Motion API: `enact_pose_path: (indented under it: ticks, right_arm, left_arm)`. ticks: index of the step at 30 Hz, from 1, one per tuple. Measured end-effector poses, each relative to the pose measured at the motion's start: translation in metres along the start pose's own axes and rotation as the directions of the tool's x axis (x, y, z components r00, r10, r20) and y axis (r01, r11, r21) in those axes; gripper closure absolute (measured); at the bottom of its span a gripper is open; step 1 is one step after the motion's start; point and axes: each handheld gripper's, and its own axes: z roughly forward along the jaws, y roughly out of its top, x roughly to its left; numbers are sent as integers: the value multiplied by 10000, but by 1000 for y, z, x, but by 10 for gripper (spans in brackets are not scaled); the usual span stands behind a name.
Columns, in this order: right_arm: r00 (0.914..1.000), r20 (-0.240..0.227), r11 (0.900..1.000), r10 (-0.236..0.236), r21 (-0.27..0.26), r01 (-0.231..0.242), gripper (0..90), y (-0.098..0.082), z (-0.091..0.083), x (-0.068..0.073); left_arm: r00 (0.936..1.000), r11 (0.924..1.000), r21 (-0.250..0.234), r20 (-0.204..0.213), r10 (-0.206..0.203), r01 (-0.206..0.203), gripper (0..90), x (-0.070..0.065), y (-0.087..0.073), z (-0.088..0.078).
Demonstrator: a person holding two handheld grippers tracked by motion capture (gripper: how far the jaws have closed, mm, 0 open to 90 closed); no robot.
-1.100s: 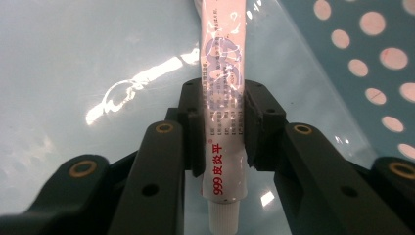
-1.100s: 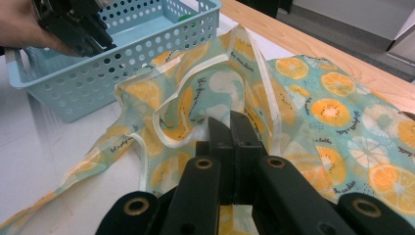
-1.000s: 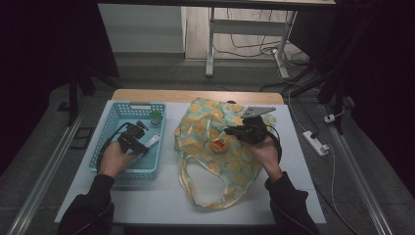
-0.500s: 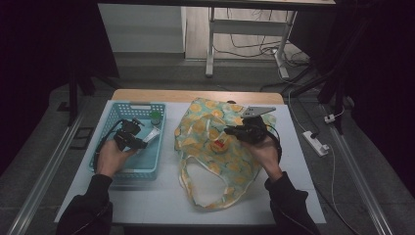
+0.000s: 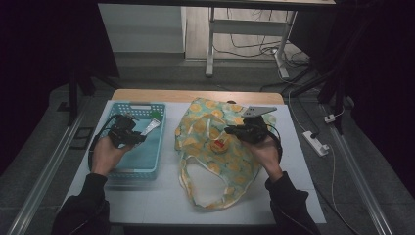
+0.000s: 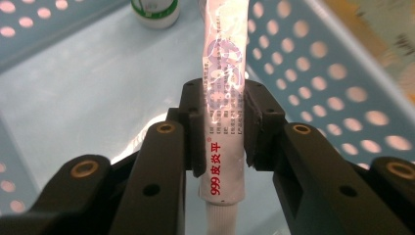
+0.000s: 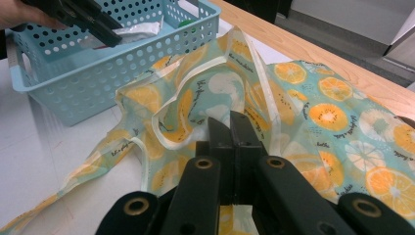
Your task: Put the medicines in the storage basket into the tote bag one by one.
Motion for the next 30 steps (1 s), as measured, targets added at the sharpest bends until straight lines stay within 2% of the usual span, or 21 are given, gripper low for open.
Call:
enact_pose_path:
  ticks: [5,14,24,30]
  right_arm:
    - [10000,38,10000,-16,-35,16,900,0,-1,0]
    - [10000,48,10000,5,-83,-5,900,1,-2,0]
    - [10000,82,9999,23,-120,-22,900,1,-3,0]
    - [10000,83,9999,19,-109,-18,900,1,-2,0]
  left_arm:
    - [9989,9994,-353,475,-44,60,725,-8,1,-11]
    - [9941,9954,-731,839,683,-622,726,-37,7,-21]
    - [9807,9882,-979,1450,1311,-1177,725,-70,9,-21]
    - [9688,9823,-1070,1791,1713,-1539,726,-87,8,-23]
